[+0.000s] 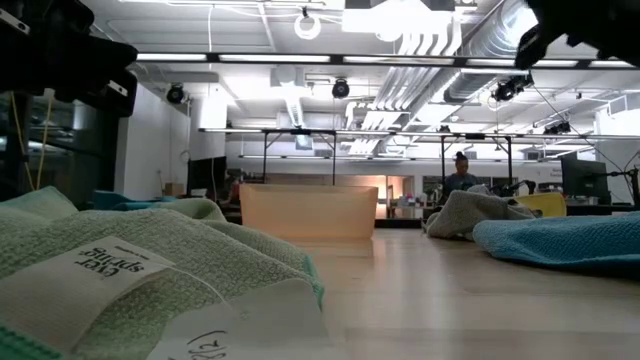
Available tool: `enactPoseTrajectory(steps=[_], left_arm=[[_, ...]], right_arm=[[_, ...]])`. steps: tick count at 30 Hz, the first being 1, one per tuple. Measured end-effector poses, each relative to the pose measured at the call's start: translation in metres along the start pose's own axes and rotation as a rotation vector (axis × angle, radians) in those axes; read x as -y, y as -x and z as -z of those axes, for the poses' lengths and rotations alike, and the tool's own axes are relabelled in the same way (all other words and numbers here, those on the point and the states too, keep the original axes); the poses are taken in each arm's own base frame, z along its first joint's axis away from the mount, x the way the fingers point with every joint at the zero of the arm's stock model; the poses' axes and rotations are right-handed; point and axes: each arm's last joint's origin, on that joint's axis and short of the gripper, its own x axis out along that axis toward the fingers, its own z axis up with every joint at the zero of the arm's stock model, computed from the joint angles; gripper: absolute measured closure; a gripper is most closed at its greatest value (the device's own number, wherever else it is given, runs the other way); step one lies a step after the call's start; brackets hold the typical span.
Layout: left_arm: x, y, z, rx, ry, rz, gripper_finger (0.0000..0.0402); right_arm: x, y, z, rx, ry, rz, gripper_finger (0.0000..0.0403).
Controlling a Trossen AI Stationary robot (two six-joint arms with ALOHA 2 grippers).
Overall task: Fold microfiber towels
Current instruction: Fold the bottom blue microfiber cloth
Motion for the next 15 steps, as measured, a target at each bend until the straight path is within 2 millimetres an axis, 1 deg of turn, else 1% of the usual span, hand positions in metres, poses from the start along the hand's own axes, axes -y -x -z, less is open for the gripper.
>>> enactPoseTrajectory(steps=[4,7,12,15], left_arm=[[0.000,0.000,0.000,0.000,0.000,0.000,0.0398],[0.000,0.000,0.000,0.000,0.000,0.000,0.0398],[0.000,0.000,-0.001,0.018,-0.001,-0.007,0.0398],[0.000,0.000,-0.012,0.128,0.007,-0.047,0.0398]], right_arm=[[-0.004,-0.025,-0.001,-0.166,0.008,-0.022,0.0403],[-0.011,-0.044,0.002,-0.336,0.039,-0.049,0.0403],[-0.021,-0.069,0.016,-0.684,0.041,0.000,0.0403],[-0.027,-0.080,0.029,-0.829,0.041,-0.006,0.0403]])
